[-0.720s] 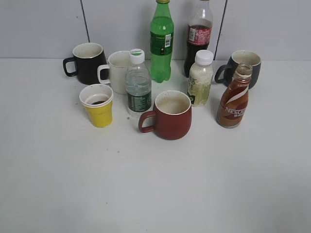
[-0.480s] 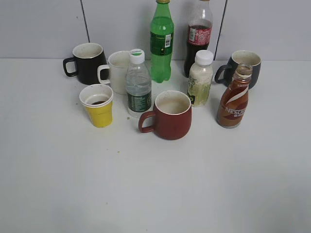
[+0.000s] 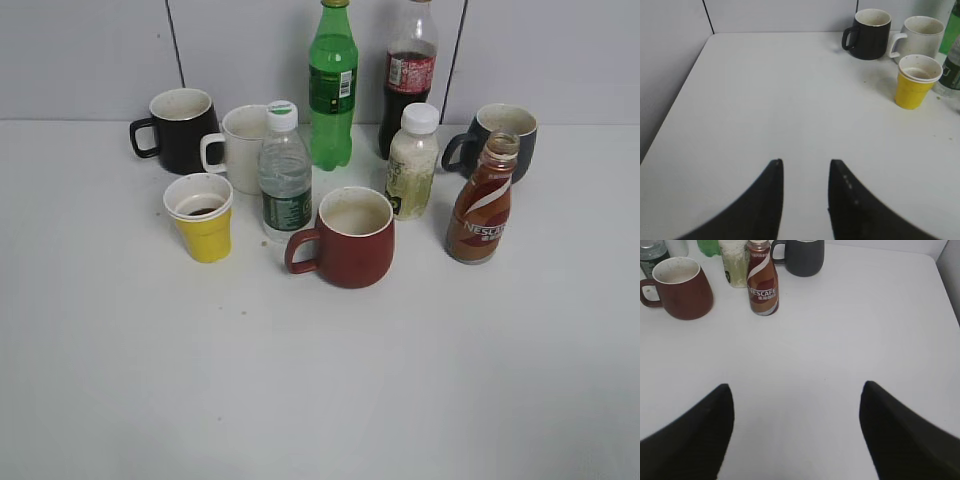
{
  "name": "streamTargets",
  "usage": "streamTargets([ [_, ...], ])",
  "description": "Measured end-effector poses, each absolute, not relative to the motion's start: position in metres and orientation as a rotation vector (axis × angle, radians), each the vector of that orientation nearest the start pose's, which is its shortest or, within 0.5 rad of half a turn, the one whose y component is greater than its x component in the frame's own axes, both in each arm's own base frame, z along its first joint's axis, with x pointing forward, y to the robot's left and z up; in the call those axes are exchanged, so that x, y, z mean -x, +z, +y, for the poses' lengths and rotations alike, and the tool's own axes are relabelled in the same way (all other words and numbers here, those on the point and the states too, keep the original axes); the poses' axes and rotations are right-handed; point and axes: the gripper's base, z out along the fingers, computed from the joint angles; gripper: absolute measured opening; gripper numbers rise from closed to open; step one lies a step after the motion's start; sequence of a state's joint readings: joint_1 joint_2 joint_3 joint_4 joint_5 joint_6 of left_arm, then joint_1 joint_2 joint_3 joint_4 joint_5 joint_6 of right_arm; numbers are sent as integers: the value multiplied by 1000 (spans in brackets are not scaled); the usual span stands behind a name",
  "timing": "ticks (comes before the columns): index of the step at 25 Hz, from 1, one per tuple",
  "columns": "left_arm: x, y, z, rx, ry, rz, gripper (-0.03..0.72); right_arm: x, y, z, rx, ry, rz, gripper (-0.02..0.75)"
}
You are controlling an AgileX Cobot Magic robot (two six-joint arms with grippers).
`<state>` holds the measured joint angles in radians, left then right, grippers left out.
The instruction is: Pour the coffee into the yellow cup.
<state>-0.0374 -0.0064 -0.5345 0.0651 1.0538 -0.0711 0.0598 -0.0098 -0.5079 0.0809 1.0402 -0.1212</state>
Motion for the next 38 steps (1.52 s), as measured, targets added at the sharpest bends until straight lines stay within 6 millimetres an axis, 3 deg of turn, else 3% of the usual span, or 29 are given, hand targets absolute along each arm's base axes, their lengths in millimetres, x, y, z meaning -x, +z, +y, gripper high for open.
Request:
streamTargets([
  [30, 9, 289, 5, 3, -30, 1993, 239, 7, 281, 6, 185, 64, 1995, 586],
  [34, -6, 301, 4, -32, -44, 1951, 239, 5, 291, 7, 177, 66, 1949, 586],
  [38, -28, 318, 1, -44, -48, 1813, 239, -16, 302, 7, 157, 65, 1886, 585],
])
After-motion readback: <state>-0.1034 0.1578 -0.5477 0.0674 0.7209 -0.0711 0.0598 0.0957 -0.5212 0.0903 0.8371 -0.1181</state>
